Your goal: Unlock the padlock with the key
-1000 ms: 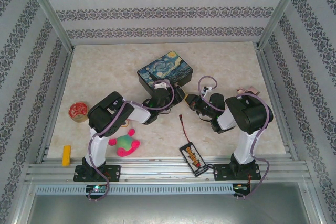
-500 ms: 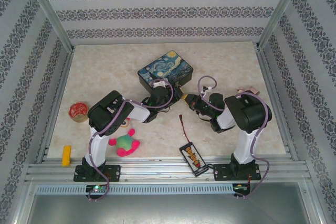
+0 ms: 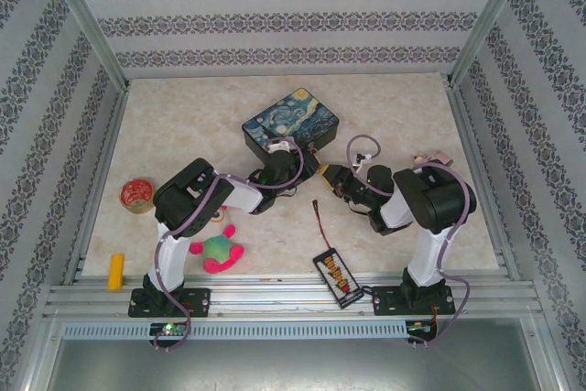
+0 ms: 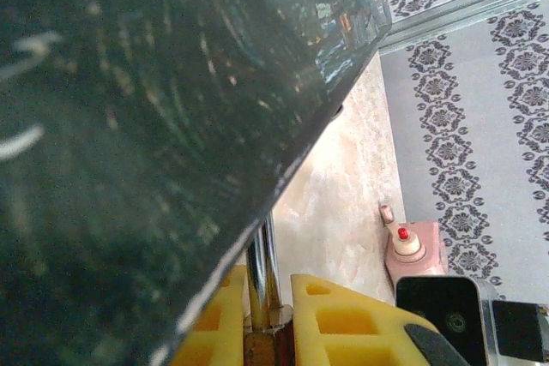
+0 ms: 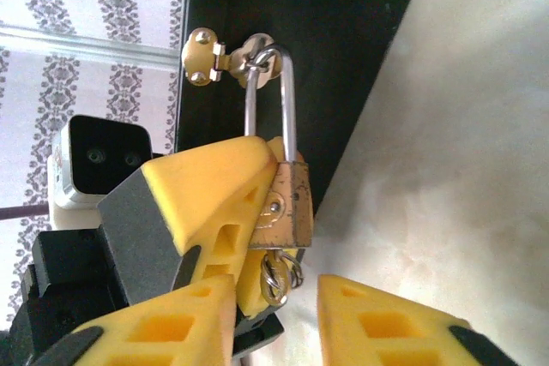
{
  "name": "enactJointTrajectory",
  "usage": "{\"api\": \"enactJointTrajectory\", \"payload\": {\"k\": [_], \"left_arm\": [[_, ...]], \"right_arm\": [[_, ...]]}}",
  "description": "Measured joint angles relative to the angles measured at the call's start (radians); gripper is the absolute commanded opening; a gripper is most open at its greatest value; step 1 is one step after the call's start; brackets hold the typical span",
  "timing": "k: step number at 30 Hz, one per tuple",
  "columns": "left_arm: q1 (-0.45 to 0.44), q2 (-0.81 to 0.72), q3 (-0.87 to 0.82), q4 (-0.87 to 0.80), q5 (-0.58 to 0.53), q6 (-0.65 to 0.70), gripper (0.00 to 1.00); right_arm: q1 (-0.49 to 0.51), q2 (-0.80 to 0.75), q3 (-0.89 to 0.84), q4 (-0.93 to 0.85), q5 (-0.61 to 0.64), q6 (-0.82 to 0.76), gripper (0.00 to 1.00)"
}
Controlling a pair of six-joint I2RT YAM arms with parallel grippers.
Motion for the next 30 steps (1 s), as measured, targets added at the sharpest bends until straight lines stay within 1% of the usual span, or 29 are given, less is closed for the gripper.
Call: {"api": "enactJointTrajectory", "payload": {"k": [7,9,12,14,17,20,23,26,30], "left_arm": [[-0.034,-0.051,-0.029,-0.066,-0.031,-0.001,0.0],[-0.045,-0.076,-0.029,-0.114,-0.042,-0.001,0.0],[-0.058,-0.109,-0.028,-0.189,-0.04,0.0,0.0],[-0.063,-0.12,-0.021,-0.228,-0.04,-0.001,0.0],[-0.064,-0.12,0.005,-0.273,-0.034,-0.006,0.0],[-0.064,-0.117,0.016,-0.286,-0.029,-0.032,0.0],[-0.064,-0.098,0.033,-0.287,-0.025,-0.059,0.0],[-0.063,-0.082,0.055,-0.294,-0.014,-0.083,0.0],[-0.061,-0.075,0.085,-0.325,0.015,-0.108,0.02]], "right_arm": [[-0.014,-0.092,-0.134,-0.025,0.009,-0.056,0.34],[-0.014,-0.139,-0.164,-0.053,0.016,-0.09,0.33],[-0.014,-0.245,-0.196,-0.142,0.032,-0.156,0.33],[-0.011,-0.323,-0.198,-0.227,0.05,-0.205,0.33],[0.02,-0.463,-0.188,-0.413,0.101,-0.298,0.32],[0.087,-0.621,-0.142,-0.671,0.193,-0.429,0.3],[0.134,-0.742,-0.089,-0.872,0.289,-0.546,0.29],[0.15,-0.807,-0.063,-0.993,0.363,-0.638,0.29],[0.192,-0.813,-0.054,-1.094,0.455,-0.738,0.29]]}}
